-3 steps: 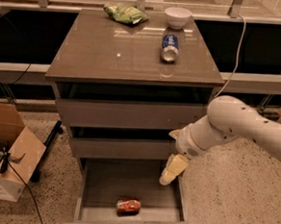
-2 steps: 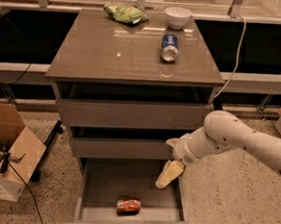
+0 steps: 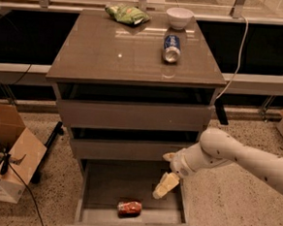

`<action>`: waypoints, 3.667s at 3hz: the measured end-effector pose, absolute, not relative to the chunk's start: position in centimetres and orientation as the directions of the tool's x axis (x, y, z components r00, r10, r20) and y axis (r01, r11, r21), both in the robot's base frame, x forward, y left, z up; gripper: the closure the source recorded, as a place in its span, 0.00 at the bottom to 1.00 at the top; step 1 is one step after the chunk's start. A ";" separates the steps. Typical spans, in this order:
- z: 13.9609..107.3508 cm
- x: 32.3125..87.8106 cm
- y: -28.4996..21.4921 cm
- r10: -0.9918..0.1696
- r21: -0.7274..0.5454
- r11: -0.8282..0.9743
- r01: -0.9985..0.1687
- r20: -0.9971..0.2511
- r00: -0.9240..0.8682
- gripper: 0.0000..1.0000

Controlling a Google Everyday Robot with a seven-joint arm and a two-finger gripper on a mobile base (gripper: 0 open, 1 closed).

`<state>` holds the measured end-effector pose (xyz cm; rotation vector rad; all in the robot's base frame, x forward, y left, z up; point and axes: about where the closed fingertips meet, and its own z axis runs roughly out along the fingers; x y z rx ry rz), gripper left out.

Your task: Pick coke can from bottom drawer and place on counter

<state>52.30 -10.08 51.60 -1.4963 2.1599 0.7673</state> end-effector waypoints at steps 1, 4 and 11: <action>50.4 52.1 -9.2 -0.699 0.246 0.276 -0.929 -0.612 -0.370 0.00; 37.5 52.7 -6.4 -0.635 0.319 0.303 -0.898 -0.635 -0.440 0.00; 18.1 56.6 -0.7 -0.597 0.368 0.358 -0.858 -0.616 -0.514 0.00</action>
Offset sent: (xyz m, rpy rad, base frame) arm 0.0025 0.0266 -0.0832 0.0725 0.0707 -0.0715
